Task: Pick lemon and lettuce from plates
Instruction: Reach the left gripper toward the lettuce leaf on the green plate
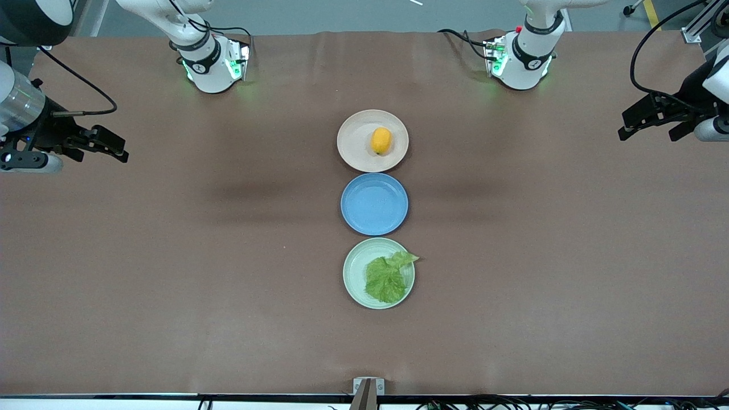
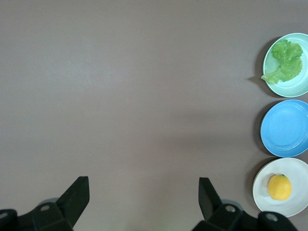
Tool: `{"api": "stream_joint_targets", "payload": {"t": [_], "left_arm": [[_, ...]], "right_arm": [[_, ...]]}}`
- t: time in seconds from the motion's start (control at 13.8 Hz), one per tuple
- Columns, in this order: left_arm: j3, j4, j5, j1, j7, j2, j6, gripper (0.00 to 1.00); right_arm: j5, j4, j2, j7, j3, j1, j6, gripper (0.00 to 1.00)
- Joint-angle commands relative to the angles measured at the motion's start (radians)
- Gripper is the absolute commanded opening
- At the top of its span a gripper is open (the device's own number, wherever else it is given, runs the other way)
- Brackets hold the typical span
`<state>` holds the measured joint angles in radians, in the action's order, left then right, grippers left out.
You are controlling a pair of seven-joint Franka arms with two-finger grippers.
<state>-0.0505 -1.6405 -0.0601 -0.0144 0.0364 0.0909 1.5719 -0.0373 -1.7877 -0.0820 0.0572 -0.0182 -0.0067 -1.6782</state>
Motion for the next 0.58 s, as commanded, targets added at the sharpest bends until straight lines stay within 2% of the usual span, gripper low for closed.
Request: {"api": "stream_joint_targets", "payload": {"t": [0.0,0.51], "left_arm": [[-0.002,0.007,0.022,-0.002,-0.007,0.012,-0.015,1.00],[-0.006,-0.004,0.014,-0.001,-0.003,-0.011,-0.049,1.00]], "right_arm": [[-0.018,0.014,0.005,0.009,0.001,-0.004,0.005,1.00],[0.008,0.002,0.002,-0.003,0.000,-0.006,-0.029,1.00]]}}
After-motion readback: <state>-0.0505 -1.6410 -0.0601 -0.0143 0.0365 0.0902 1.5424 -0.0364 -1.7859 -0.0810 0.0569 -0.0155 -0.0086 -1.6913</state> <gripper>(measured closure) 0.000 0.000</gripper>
